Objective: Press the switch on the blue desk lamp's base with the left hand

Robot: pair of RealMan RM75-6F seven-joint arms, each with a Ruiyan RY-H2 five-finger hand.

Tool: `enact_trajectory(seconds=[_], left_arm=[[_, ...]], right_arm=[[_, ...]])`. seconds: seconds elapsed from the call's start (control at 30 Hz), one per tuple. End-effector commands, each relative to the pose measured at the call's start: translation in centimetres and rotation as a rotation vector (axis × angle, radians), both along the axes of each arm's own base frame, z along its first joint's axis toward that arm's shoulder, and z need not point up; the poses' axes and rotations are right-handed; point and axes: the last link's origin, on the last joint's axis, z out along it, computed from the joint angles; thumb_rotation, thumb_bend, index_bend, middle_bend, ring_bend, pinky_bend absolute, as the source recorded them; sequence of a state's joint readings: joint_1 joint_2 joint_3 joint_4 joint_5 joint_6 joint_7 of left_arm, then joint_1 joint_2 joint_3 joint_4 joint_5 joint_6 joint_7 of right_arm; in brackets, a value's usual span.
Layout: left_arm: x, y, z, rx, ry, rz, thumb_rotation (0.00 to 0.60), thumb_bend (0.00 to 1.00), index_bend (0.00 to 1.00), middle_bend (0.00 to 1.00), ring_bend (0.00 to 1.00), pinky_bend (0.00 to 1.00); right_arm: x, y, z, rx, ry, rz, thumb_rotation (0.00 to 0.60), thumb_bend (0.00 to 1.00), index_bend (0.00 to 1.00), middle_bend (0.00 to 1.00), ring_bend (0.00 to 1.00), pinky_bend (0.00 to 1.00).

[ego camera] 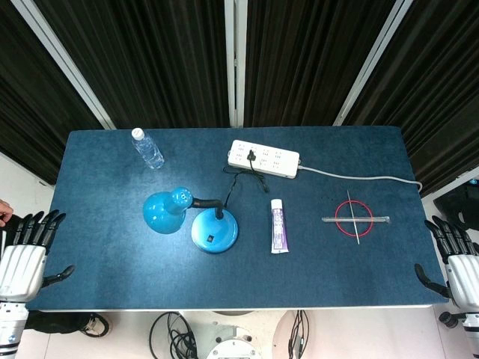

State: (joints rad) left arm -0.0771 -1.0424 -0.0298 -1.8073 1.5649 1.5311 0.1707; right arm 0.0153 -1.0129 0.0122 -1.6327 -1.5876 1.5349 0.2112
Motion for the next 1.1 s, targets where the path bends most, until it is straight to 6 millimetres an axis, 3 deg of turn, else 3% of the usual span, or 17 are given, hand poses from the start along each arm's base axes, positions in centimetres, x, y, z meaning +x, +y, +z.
enact_trajectory(seconds=[0.03, 0.73, 0.77, 0.8, 0.83, 0.9, 0.97, 1.1], left_arm=[[0.0, 0.0, 0.0, -0.001, 0.001, -0.001, 0.6, 0.04, 0.09, 0.04, 0.0, 0.0], [0.2, 0.0, -0.3, -0.01, 0.008, -0.005, 0.6, 0.05, 0.09, 0.05, 0.0, 0.0], [0.2, 0.0, -0.3, -0.006, 0.012, -0.003, 0.6, 0.05, 0.08, 0.1, 0.01, 0.03], [0.2, 0.1, -0.4, 0.003, 0.019, -0.005, 0.6, 0.07, 0.08, 0.19, 0.09, 0.12], [0.4, 0.2, -0.5, 0.009, 0.028, -0.014, 0.6, 0.09, 0.08, 0.32, 0.2, 0.24], [0.5, 0.1, -1.0, -0.016, 0.036, -0.019, 0.6, 0.17, 0.08, 0.62, 0.57, 0.57], [0.6, 0.0, -1.6, -0.05, 0.039, -0.026, 0.6, 0.27, 0.1, 0.77, 0.74, 0.74], [0.3, 0.0, -3.6, -0.142, 0.053, -0.018, 0.6, 0.35, 0.16, 0.83, 0.8, 0.84]], right_arm=[[0.0, 0.0, 0.0, 0.0, 0.0, 0.001, 0.6, 0.3, 0.0, 0.0, 0.0, 0.0], [-0.2, 0.0, 0.3, -0.007, -0.003, -0.007, 0.6, 0.3, 0.0, 0.0, 0.0, 0.0], [-0.3, 0.1, 0.2, -0.007, -0.005, -0.01, 0.6, 0.3, 0.0, 0.0, 0.0, 0.0], [-0.3, 0.1, 0.2, -0.007, -0.006, -0.011, 0.6, 0.3, 0.0, 0.0, 0.0, 0.0], [-0.4, 0.1, 0.2, -0.005, -0.006, -0.012, 0.6, 0.3, 0.0, 0.0, 0.0, 0.0], [-0.4, 0.1, 0.1, -0.004, -0.005, -0.011, 0.6, 0.3, 0.0, 0.0, 0.0, 0.0], [-0.4, 0.1, 0.1, -0.004, -0.007, -0.008, 0.6, 0.3, 0.0, 0.0, 0.0, 0.0], [-0.3, 0.0, 0.0, -0.001, -0.005, -0.003, 0.6, 0.3, 0.0, 0.0, 0.0, 0.0]])
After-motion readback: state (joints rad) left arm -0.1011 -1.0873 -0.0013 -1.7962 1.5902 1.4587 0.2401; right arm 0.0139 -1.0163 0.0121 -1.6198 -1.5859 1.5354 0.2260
